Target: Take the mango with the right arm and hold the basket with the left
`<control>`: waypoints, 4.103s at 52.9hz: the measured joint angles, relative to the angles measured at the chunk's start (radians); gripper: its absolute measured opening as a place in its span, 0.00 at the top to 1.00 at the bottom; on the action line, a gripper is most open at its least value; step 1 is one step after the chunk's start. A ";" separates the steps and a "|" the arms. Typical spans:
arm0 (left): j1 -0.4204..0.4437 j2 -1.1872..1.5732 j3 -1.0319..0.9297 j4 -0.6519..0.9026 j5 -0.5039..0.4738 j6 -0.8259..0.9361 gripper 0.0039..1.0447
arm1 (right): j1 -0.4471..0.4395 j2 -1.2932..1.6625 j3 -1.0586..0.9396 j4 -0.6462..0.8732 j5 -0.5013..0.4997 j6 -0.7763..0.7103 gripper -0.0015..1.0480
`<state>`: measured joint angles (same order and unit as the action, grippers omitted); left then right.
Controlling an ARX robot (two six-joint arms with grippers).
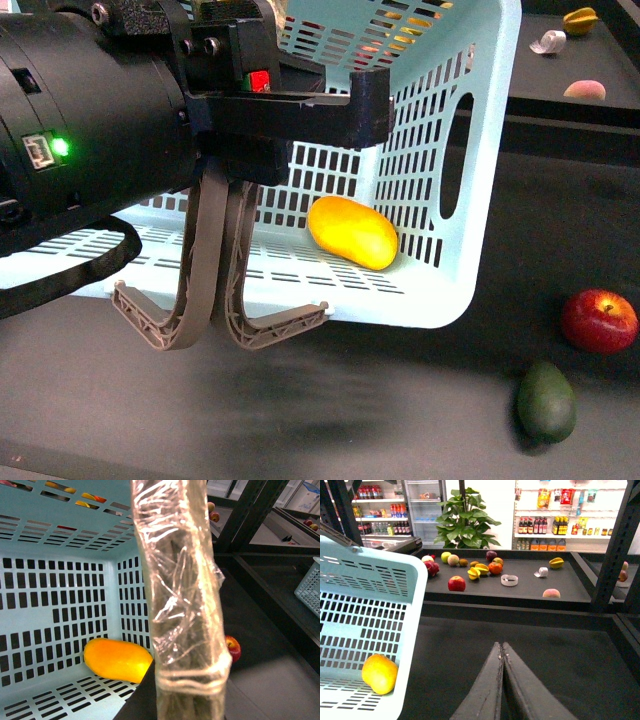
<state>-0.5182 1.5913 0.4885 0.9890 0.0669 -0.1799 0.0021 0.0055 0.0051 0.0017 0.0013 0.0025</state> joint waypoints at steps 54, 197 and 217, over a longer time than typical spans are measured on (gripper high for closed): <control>0.265 0.301 0.438 -0.332 -0.359 -0.730 0.93 | 0.000 -0.001 0.000 0.000 -0.001 0.000 0.08; 0.611 -0.687 -0.449 -0.138 0.015 0.162 0.96 | 0.000 -0.002 0.000 0.000 -0.003 0.000 0.08; 0.521 -1.009 -0.468 -0.416 -0.067 0.170 0.96 | 0.000 -0.002 0.000 0.000 -0.002 0.000 0.08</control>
<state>0.0025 0.5819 0.0204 0.5728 -0.0002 -0.0097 0.0021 0.0040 0.0051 0.0017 -0.0010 0.0029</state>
